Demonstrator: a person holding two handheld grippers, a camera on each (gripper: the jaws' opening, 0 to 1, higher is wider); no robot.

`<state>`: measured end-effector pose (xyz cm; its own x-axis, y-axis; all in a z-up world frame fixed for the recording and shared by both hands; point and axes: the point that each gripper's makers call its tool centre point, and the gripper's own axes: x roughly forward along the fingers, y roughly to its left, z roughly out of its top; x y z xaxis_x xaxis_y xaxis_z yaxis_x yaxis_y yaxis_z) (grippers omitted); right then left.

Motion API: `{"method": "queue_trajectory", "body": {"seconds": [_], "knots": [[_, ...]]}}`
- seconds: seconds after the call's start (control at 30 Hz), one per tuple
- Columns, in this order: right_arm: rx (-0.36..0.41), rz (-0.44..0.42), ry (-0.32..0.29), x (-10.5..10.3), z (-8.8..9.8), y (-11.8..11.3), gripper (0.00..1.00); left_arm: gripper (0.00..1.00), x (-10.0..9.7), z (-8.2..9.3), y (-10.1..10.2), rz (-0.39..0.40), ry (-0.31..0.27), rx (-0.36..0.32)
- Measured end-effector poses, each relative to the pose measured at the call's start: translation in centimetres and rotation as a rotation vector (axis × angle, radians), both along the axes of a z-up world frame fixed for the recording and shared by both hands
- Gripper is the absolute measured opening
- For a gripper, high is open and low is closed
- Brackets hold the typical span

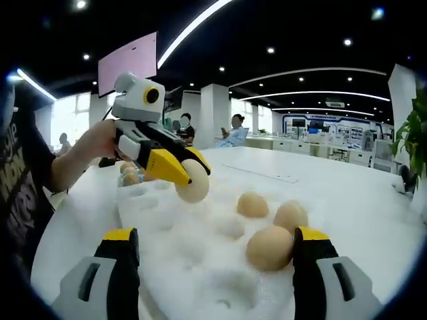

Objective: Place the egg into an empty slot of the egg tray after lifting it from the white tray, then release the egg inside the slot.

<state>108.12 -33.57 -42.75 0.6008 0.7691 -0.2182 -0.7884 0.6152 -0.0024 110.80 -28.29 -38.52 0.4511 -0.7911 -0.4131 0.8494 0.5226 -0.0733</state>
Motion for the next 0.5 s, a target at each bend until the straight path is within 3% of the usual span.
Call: {"method": "queue_trajectory", "body": {"seconds": [0.5], "knots": [[0.001,0.0,-0.001,0.4,0.0,-0.3,1.0,0.25,-0.6,0.3,2.9,0.045,-0.011,0.007]]}}
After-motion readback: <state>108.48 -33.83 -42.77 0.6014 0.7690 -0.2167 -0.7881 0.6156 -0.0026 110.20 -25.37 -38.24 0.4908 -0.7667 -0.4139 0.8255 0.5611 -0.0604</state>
